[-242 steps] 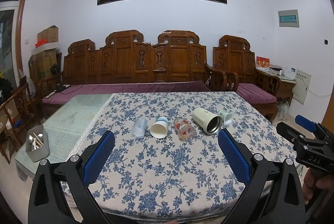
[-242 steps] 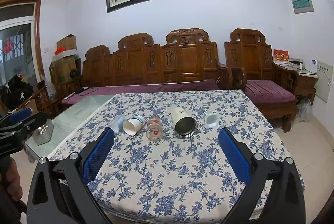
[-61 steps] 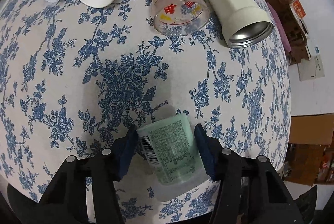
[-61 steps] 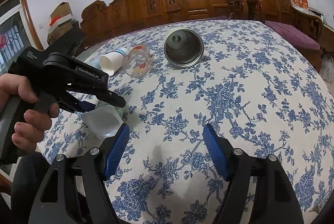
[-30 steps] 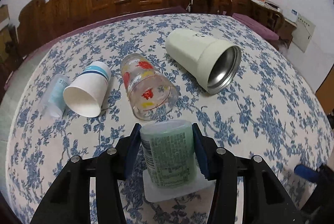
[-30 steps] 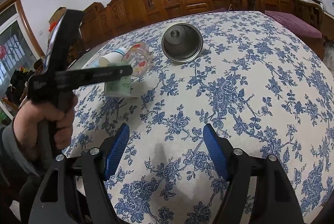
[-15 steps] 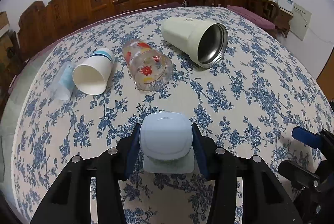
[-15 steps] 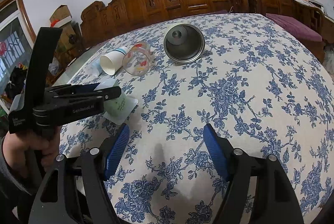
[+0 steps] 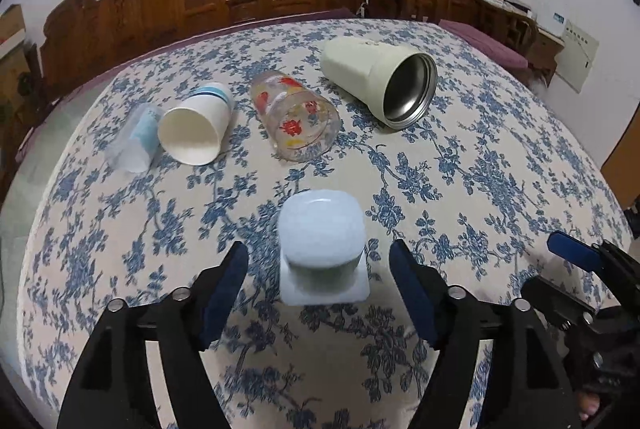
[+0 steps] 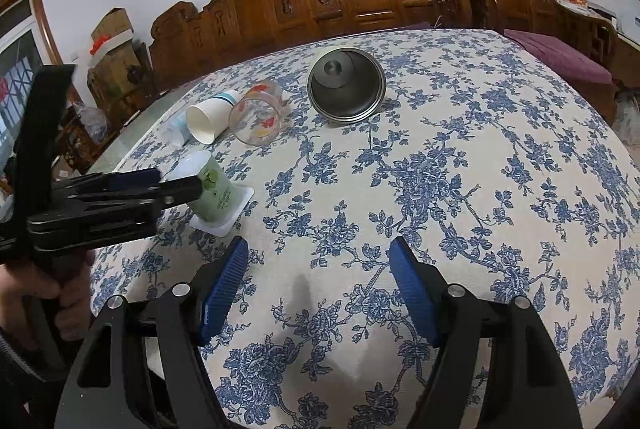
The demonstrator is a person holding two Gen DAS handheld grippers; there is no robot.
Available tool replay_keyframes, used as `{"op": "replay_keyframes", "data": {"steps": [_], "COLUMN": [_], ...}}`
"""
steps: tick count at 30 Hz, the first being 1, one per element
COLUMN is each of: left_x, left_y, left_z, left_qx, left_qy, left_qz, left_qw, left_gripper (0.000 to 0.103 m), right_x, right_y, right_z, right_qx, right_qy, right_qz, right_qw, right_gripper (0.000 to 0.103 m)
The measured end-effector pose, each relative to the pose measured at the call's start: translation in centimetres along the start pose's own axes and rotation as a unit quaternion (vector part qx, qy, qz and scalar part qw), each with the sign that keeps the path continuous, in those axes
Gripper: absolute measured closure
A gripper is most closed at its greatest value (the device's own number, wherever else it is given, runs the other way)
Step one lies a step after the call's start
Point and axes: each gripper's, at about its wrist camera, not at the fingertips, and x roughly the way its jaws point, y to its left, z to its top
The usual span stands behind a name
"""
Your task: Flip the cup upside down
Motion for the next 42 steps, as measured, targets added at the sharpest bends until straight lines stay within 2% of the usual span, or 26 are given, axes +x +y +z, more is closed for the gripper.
{"op": "replay_keyframes", "data": {"steps": [1, 5, 6, 12, 20, 26, 29, 35, 42], "left_x": [-0.4, -1.9, -2.3, -3.8, -7.4, -10.6, -12.7, -18.1, -24.4], "left_y": [0.2, 1.2, 1.5, 3.2, 4.6, 5.0, 5.0, 4.4, 3.9], "left_z": [-0.1, -0.8, -1.0, -2.1, -3.6, -4.4, -4.9, -5.3, -5.6], "left_qx": [-0.003, -0.022, -0.026, -0.04, -0.052, -0.059, -0.059, -0.061, -0.065], "left_qy": [-0.001, -0.013, -0.016, -0.015, -0.028, -0.044, -0.065, -0.118, -0.183], "left_qz": [-0.001, 0.004, 0.005, 0.017, 0.028, 0.031, 0.034, 0.041, 0.059], "left_qw": [1.0, 0.9997, 0.9995, 0.9989, 0.9979, 0.9968, 0.9956, 0.9903, 0.9793], "left_gripper": [0.031, 0.009, 0.008, 0.008, 0.008, 0.008, 0.008, 0.008, 0.008], "right_x": [0.0, -0.1, 0.0, -0.5, -2.5, -4.4, -6.2, -11.3, -18.1], "right_y": [0.0, 0.3, 0.3, 1.0, 2.6, 3.9, 4.6, 6.9, 9.7], "right_z": [0.0, -0.1, -0.1, -0.1, 0.4, 0.3, 0.4, 1.2, 2.1], "right_qx": [-0.001, -0.001, -0.001, -0.006, -0.013, -0.01, -0.011, -0.033, -0.062], "right_qy": [0.0, 0.0, 0.001, -0.001, -0.015, -0.016, -0.027, -0.079, -0.156], "right_qz": [-0.002, -0.007, -0.008, -0.013, -0.019, -0.03, -0.028, -0.038, -0.052], "right_qw": [1.0, 1.0, 1.0, 1.0, 1.0, 0.999, 0.999, 0.996, 0.984], "right_gripper": [0.028, 0.028, 0.028, 0.027, 0.003, 0.003, 0.003, 0.003, 0.003]}}
